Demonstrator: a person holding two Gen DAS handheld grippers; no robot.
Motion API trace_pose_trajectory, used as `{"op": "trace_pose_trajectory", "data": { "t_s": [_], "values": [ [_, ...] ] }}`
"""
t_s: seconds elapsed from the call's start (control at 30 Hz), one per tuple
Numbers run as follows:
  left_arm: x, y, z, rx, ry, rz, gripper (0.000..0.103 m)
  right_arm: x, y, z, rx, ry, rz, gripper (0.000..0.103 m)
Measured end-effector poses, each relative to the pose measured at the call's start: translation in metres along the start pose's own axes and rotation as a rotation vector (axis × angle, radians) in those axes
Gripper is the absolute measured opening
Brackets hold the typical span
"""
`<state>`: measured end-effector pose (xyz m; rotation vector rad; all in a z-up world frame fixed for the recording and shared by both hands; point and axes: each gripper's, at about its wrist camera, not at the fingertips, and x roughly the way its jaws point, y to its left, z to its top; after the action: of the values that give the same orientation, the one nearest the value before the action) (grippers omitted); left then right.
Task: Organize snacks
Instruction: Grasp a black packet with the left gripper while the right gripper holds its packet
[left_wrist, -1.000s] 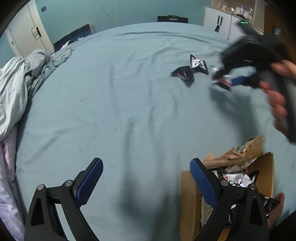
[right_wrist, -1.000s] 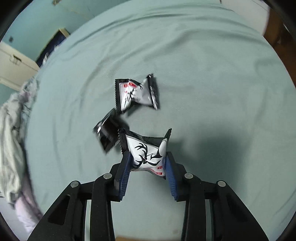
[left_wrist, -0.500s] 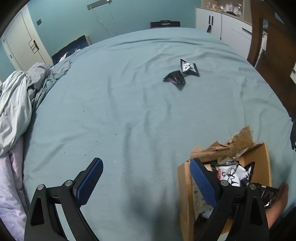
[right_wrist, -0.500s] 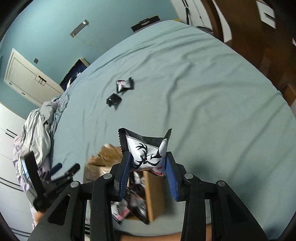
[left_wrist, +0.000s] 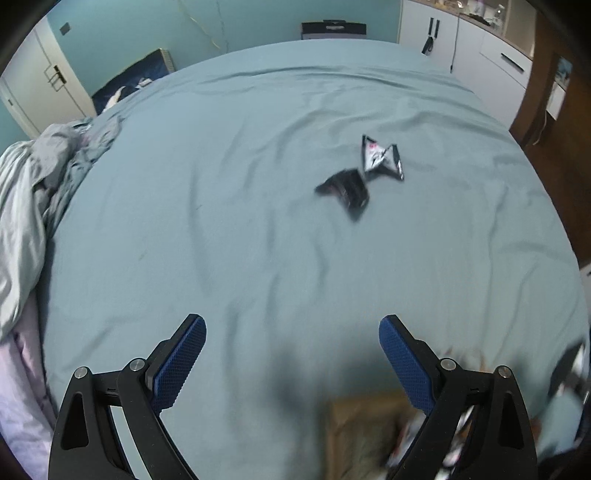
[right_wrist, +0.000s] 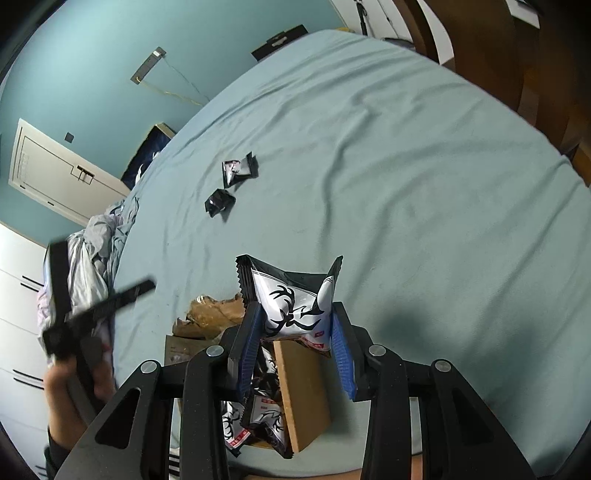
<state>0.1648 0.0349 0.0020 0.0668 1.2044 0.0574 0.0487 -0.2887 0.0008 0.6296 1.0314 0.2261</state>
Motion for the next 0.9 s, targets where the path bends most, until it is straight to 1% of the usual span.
{"op": "trace_pose_trajectory", "data": {
  "t_s": [0.07,0.17,0.27,0.4,0.47,0.6,0.67,0.7,0.77,0.83,0.87,0.9],
  "values": [
    [0.014,-0.01,0.021,-0.012,0.019,-0.013,0.097,0.002,-0.003,0.004,0.026,0.012,0.021,0.035],
    [0.037,-0.023,0.049,-0.021,0.048,-0.011,0.097,0.006,-0.011,0.012,0.055,0.036,0.068,0.035],
    [0.065,-0.034,0.074,-0.036,0.084,0.005,0.097,0.012,-0.018,0.017,0.077,0.045,0.071,0.036],
    [0.098,-0.036,0.096,-0.083,0.128,0.004,0.097,0.022,-0.023,0.021,0.099,0.086,0.085,0.036],
    [0.117,-0.036,0.103,-0.104,0.165,-0.001,0.097,0.027,-0.024,0.022,0.098,0.101,0.081,0.036],
    [0.145,-0.031,0.106,-0.145,0.215,-0.01,0.097,0.033,-0.019,0.026,0.068,0.094,0.017,0.036],
    [0.158,-0.026,0.104,-0.184,0.245,-0.034,0.097,0.037,-0.018,0.028,0.059,0.107,0.016,0.036],
    [0.162,-0.023,0.101,-0.21,0.242,-0.052,0.1,0.039,-0.017,0.029,0.057,0.11,0.017,0.036],
    [0.159,-0.019,0.098,-0.239,0.209,-0.06,0.1,0.043,-0.016,0.03,0.041,0.117,0.001,0.036],
    [0.156,-0.02,0.095,-0.224,0.207,-0.046,0.091,0.044,-0.016,0.03,0.036,0.117,-0.022,0.036],
    [0.151,-0.02,0.093,-0.203,0.203,-0.05,0.078,0.045,-0.015,0.031,0.039,0.117,-0.028,0.036],
    [0.147,-0.021,0.092,-0.192,0.2,-0.06,0.055,0.046,-0.015,0.031,0.042,0.115,-0.032,0.036]
  ]
}}
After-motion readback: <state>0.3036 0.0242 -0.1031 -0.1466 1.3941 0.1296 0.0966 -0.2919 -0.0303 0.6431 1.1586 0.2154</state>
